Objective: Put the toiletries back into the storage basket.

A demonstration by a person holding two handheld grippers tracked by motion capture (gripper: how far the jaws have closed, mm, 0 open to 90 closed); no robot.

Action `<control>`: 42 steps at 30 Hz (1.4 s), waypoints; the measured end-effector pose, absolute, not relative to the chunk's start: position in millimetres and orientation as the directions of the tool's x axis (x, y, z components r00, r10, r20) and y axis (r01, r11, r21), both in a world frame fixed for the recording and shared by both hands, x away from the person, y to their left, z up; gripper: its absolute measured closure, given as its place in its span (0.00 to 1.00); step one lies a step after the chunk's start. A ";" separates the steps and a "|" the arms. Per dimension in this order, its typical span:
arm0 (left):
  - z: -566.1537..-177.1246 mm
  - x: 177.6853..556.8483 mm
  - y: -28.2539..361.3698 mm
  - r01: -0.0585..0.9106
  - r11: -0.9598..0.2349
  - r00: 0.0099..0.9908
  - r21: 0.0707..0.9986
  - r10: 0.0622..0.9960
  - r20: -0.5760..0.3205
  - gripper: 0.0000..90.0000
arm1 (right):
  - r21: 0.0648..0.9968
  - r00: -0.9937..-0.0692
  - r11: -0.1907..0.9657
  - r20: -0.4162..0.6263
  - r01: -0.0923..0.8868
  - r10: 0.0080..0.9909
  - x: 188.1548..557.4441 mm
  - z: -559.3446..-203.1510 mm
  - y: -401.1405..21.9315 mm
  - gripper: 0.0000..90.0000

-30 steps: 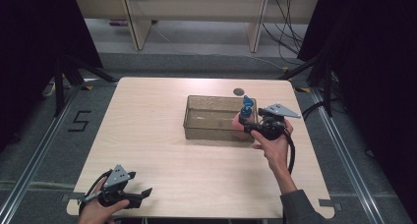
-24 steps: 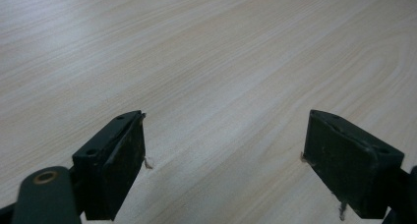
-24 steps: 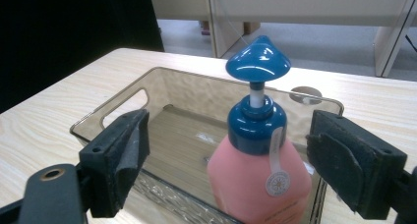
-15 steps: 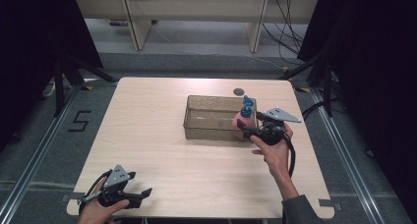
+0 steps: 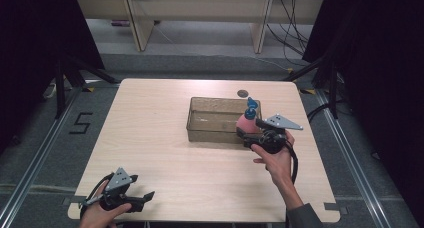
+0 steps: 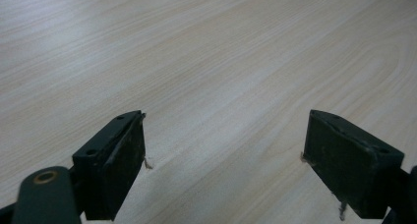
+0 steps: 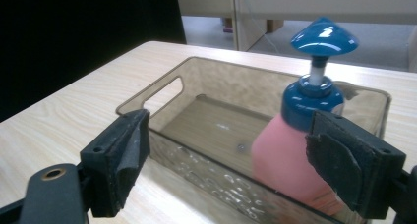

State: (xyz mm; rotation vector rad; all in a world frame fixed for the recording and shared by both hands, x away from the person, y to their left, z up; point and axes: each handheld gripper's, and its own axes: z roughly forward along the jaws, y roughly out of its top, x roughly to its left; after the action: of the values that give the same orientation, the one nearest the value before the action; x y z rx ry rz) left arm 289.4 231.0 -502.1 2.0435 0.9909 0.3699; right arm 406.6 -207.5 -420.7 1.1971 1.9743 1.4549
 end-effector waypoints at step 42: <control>-501.9 291.1 232.7 0.506 -0.385 0.657 0.772 0.751 -0.056 0.17 | 0.914 -0.640 0.099 0.195 0.393 0.743 376.7 -431.5 -183.1 0.20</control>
State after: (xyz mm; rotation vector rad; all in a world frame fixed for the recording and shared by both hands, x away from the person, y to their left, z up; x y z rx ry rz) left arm 291.1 232.7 -501.9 2.0690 0.9723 0.3887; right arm 376.7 -183.1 -431.5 1.1218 2.0664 1.5549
